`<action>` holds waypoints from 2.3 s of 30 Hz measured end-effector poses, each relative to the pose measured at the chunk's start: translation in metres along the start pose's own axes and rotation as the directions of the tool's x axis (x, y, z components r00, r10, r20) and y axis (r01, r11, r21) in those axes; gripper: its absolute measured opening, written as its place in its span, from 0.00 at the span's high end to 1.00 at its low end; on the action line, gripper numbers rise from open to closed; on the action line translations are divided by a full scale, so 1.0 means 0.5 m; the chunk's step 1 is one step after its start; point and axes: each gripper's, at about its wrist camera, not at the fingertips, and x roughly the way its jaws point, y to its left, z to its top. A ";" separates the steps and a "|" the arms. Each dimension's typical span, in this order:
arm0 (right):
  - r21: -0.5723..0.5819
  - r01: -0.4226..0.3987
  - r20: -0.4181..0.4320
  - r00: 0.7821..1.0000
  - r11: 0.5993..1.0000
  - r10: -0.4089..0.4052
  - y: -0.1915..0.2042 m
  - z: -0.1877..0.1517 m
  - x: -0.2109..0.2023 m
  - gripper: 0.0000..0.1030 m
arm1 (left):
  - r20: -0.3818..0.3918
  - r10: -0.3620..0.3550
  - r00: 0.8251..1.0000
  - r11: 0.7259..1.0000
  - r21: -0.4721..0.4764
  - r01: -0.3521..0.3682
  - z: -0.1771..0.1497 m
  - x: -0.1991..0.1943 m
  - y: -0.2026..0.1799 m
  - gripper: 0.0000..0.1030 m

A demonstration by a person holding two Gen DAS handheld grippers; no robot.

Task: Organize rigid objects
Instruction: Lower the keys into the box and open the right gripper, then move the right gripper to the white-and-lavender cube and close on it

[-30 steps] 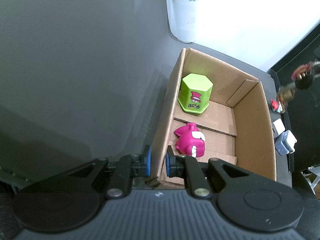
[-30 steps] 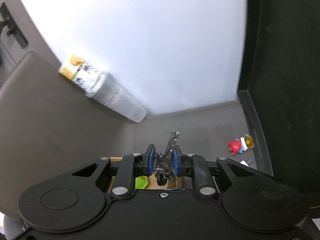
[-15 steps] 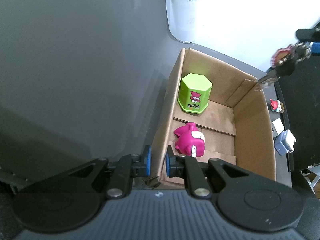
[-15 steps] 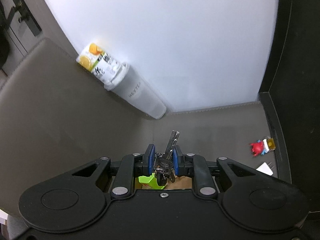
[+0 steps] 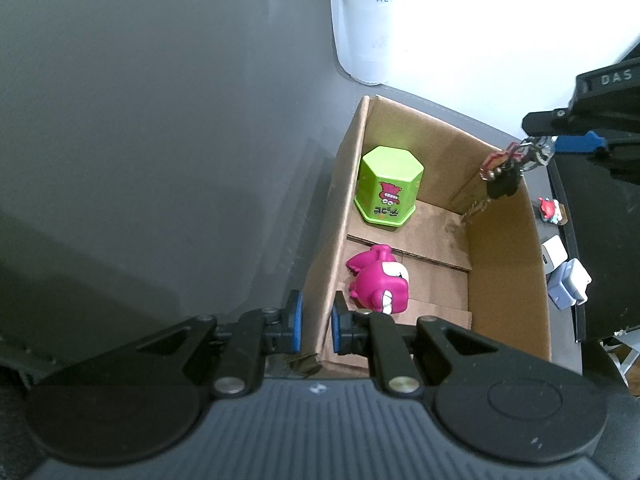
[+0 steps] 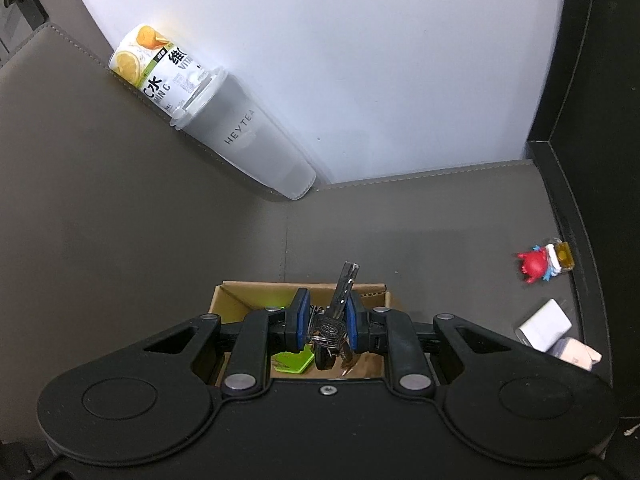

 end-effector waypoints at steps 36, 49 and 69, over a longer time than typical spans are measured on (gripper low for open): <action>0.080 0.024 0.057 0.998 0.996 -0.029 -0.086 -0.039 -0.050 0.89 | -0.004 -0.003 1.000 1.000 -0.006 0.003 -0.001 0.001 0.000 0.87; 0.110 0.076 0.087 0.993 0.991 -0.086 -0.165 -0.072 -0.121 0.64 | -0.002 0.015 1.000 1.000 -0.002 -0.015 -0.005 0.006 -0.008 0.87; 0.230 0.268 0.023 0.960 0.935 -0.281 -0.247 -0.138 -0.092 0.42 | -0.004 0.007 1.000 1.000 -0.006 -0.007 -0.005 0.008 -0.004 0.87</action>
